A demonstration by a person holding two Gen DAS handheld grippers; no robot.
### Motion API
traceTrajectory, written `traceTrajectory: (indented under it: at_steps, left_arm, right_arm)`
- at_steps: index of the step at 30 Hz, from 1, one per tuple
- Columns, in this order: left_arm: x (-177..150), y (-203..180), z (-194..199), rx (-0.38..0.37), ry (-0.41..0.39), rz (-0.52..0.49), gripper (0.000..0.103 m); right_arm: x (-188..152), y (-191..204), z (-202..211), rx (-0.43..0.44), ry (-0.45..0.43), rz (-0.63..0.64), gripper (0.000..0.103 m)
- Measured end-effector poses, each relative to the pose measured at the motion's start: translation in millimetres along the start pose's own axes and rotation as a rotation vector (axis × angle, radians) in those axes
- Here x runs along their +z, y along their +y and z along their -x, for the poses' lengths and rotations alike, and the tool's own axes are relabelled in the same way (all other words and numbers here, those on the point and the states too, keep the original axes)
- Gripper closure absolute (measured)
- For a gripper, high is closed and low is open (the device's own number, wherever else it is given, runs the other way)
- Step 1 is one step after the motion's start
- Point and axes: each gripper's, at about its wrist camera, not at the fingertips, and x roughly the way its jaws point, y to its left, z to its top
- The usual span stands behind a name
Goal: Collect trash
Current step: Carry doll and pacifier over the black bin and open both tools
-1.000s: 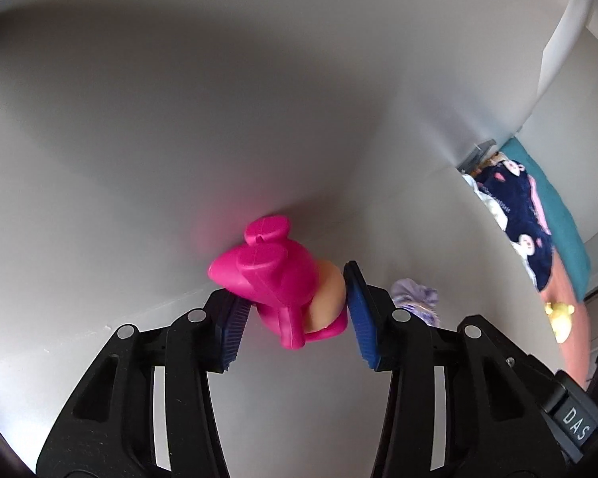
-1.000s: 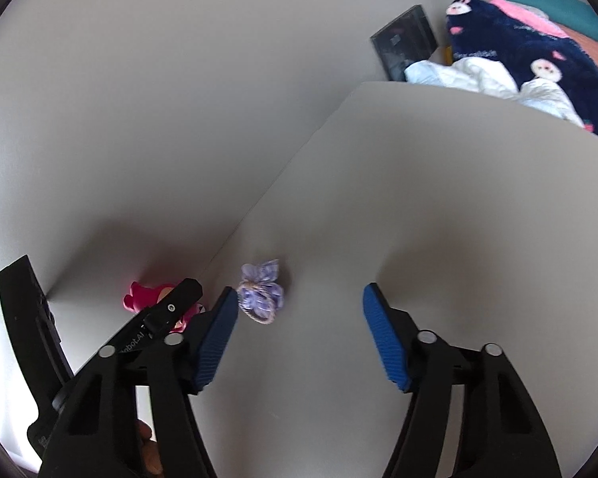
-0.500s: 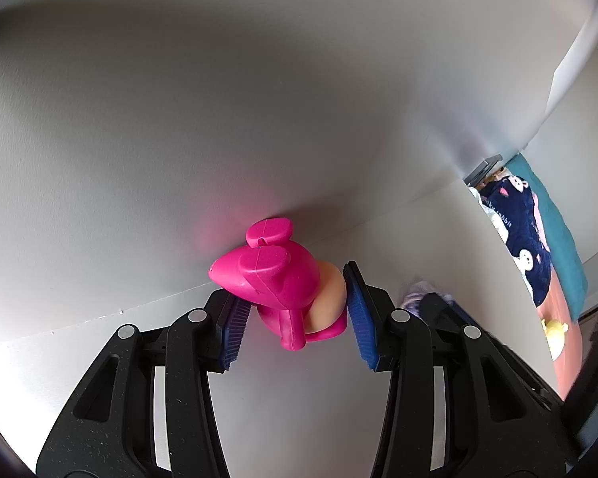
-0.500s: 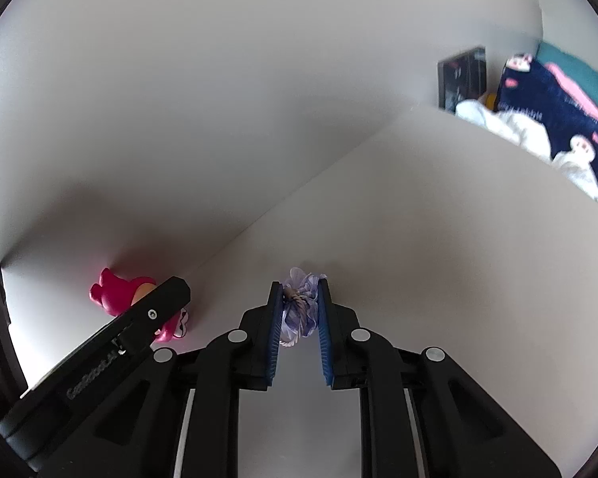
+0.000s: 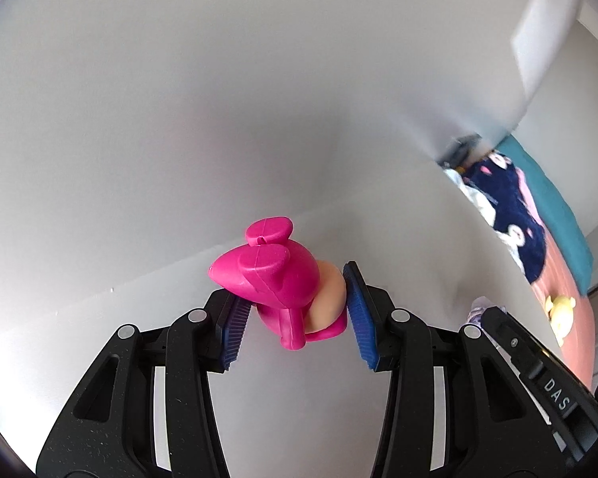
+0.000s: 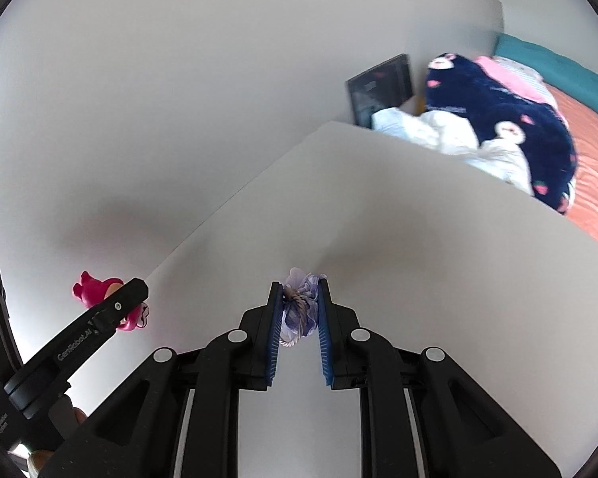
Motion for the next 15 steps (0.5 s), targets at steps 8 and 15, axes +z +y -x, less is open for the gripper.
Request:
traceTrajectory:
  at_steps: [8, 15]
  left_arm:
    - [-29, -47, 64, -0.062, -0.034, -0.101, 0.058]
    - [-70, -100, 127, -0.141, -0.045, -0.21, 0.058]
  right_arm:
    - [-21, -18, 90, -0.008, -0.07, -0.042, 0.085]
    - [-56, -48, 173, -0.045, -0.128, -0.063, 0.085]
